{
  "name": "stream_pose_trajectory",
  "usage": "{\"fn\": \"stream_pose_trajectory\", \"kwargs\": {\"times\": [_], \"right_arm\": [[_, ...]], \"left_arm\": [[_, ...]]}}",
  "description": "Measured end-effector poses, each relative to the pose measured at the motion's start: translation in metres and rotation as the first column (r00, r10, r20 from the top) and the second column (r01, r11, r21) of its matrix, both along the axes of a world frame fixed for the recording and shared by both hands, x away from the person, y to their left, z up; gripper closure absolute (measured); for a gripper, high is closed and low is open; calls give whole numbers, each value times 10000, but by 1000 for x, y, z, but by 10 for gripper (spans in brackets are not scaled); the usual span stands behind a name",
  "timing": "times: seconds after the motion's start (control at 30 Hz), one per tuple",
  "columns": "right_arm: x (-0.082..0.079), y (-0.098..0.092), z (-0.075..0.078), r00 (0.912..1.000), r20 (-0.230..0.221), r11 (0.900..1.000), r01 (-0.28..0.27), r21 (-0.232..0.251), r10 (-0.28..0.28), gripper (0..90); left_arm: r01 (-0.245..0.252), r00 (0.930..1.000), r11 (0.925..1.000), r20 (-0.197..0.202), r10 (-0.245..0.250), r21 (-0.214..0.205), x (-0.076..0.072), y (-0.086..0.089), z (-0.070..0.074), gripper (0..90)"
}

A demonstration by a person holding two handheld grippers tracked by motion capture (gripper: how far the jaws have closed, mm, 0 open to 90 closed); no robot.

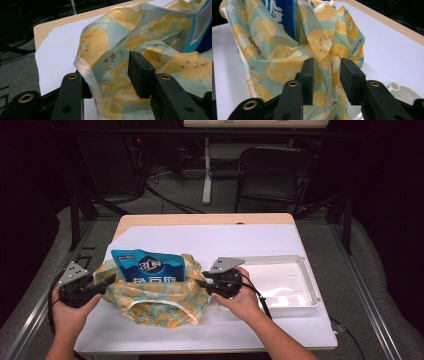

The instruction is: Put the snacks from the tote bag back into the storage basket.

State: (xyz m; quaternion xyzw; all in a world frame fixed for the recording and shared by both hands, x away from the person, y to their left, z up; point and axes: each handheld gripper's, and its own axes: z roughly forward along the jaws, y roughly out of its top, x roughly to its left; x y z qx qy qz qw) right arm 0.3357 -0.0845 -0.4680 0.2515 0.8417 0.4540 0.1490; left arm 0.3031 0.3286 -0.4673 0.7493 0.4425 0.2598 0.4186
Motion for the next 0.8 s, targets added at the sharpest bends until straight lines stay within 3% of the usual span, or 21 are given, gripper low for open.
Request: {"fn": "stream_pose_trajectory", "kwargs": {"times": [0.23, 0.53, 0.73, 0.8], "right_arm": [[5, 3, 0, 10000, 73, 9998, -38, 197, 37, 691], [9, 8, 2, 9999, 78, 9999, -95, 124, 94, 900], [9, 7, 6, 9997, 225, 9997, -47, 232, 42, 900], [10, 7, 8, 9996, 284, 9997, -7, 259, -1, 900]], "left_arm": [[-287, 9996, 9996, -47, 287, -34, -1, 7, 1, 528], [-435, 9990, 9990, 129, 436, -66, -5, 17, 5, 504], [-20, 9999, 9999, 167, 19, 110, 0, 7, 8, 581], [50, 9996, 9999, 264, -54, 150, 1, 4, 10, 673]]}}
